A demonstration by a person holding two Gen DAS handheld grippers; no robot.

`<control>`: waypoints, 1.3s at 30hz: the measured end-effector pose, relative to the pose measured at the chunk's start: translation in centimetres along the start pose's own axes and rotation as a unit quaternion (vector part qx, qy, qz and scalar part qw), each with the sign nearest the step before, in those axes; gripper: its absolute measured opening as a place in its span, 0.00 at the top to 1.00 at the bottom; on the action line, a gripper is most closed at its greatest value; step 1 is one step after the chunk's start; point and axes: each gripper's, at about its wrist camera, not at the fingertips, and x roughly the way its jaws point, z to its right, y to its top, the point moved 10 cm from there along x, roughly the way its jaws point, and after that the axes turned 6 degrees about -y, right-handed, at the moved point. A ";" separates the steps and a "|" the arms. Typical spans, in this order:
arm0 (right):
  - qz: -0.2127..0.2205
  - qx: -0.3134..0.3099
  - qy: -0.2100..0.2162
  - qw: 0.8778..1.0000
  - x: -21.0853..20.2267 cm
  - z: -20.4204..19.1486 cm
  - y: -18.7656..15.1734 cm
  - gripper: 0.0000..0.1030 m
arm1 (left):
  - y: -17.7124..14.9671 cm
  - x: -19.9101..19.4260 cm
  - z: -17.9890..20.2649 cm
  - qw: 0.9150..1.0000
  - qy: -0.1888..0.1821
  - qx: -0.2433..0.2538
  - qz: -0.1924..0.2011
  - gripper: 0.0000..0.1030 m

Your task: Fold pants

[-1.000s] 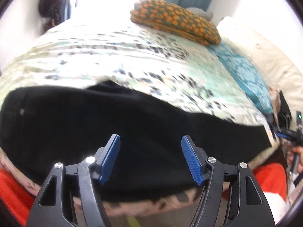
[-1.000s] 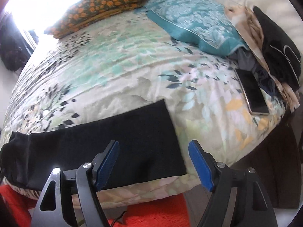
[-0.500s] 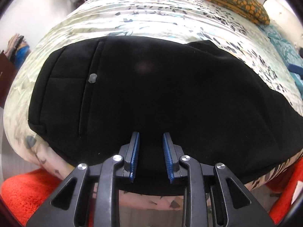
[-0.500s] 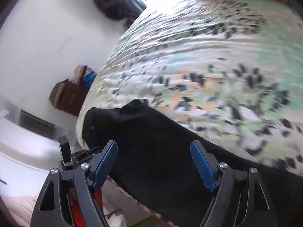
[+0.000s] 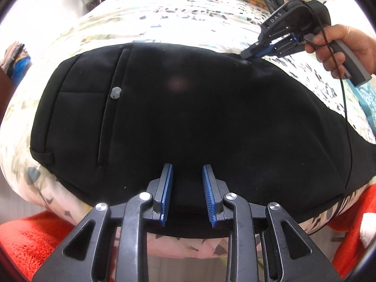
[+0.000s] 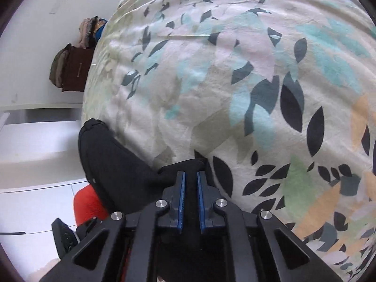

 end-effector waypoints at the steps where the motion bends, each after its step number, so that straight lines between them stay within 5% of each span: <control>1: 0.022 0.000 -0.012 1.000 -0.1 0.1 0.8 0.89 | 0.3 0.1 -0.1 1.000 -0.005 -0.003 0.000 0.72; 2: 0.053 -0.003 -0.030 0.998 -0.6 0.0 1.4 0.86 | 0.3 -0.2 -0.1 1.000 -0.018 -0.013 -0.001 0.66; 4: 0.130 0.000 -0.094 0.987 -2.7 0.4 2.1 0.57 | 0.8 -1.7 -1.0 0.997 -0.051 -0.051 0.008 0.56; 5: 0.149 0.002 -0.107 0.983 -3.9 0.3 1.9 0.27 | 1.4 -3.0 -2.1 0.996 -0.057 -0.069 0.027 0.49; 6: 0.165 0.000 -0.093 0.982 -5.0 -0.3 1.0 0.19 | 2.1 -4.5 -3.9 0.994 -0.053 -0.084 0.052 0.44; 8: 0.199 -0.015 -0.051 0.979 -8.0 -1.2 -1.5 0.19 | 3.5 -7.4 -8.8 0.987 -0.016 -0.122 0.101 0.16; 10: 0.222 -0.027 -0.033 0.974 -10.0 -1.7 -5.4 0.19 | 4.3 -8.9 -13.6 0.980 0.003 -0.158 0.118 0.14; 13: 0.247 -0.020 -0.014 0.969 -11.3 -0.9 -12.5 0.19 | 4.7 -7.8 -18.1 0.978 -0.008 -0.187 0.088 0.14; 17: 0.266 0.020 -0.056 0.962 -10.9 3.0 -22.3 0.19 | 5.0 -5.5 -17.1 0.988 -0.051 -0.133 0.057 0.14; 19: 0.268 0.053 -0.062 0.960 -10.7 4.8 -26.6 0.19 | 5.0 -4.1 -16.1 0.993 -0.041 -0.107 0.042 0.21; 20: 0.270 0.066 -0.066 0.958 -10.6 5.3 -28.4 0.19 | 4.7 -3.6 -15.6 0.994 -0.037 -0.092 0.036 0.44; 23: 0.270 0.086 -0.079 0.956 -10.4 6.0 -32.2 0.19 | 4.0 -2.9 -15.0 0.997 -0.021 -0.075 0.020 0.89; 29: 0.296 0.056 -0.117 0.946 -12.0 5.6 -32.3 0.19 | 3.0 -5.2 -14.2 0.999 0.012 -0.037 0.017 0.92; 35: 0.259 -0.012 -0.189 0.947 -8.4 4.7 -30.7 0.19 | 2.7 -3.3 -14.7 0.998 0.063 -0.026 -0.011 0.90; 39: 0.284 -0.097 -0.145 0.943 -7.9 0.7 -29.6 0.19 | 2.6 -3.4 -15.0 0.998 0.051 -0.043 -0.011 0.90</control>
